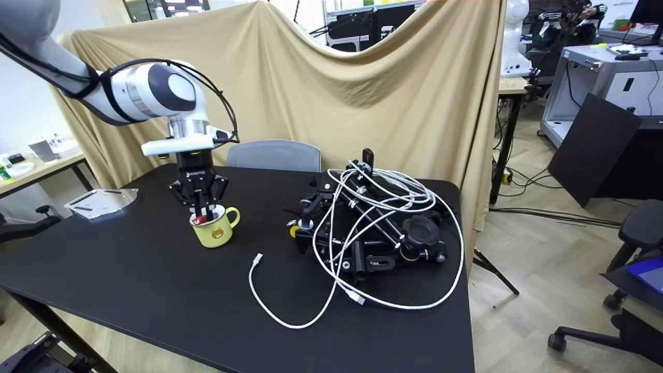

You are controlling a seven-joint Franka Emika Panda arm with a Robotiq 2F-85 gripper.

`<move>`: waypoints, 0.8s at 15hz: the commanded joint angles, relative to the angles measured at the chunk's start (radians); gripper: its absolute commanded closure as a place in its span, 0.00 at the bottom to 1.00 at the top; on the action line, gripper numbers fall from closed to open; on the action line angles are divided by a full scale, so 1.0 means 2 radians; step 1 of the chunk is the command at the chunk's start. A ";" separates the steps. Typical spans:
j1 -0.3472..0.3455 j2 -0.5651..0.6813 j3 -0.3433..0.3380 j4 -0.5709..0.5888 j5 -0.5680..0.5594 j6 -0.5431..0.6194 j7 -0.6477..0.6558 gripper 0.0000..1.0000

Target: Put the marker in the yellow cup

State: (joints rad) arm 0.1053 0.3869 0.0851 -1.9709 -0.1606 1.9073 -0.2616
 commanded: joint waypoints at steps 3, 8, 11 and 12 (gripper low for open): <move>-0.002 0.012 0.006 0.022 -0.002 -0.012 -0.004 0.95; -0.004 0.014 0.010 0.024 0.001 -0.009 -0.014 0.95; -0.003 0.008 0.010 0.011 -0.001 -0.001 -0.011 0.79; -0.003 0.009 0.010 0.011 0.000 -0.001 -0.013 0.79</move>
State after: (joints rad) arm 0.1053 0.4036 0.0984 -1.9503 -0.1591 1.9079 -0.2892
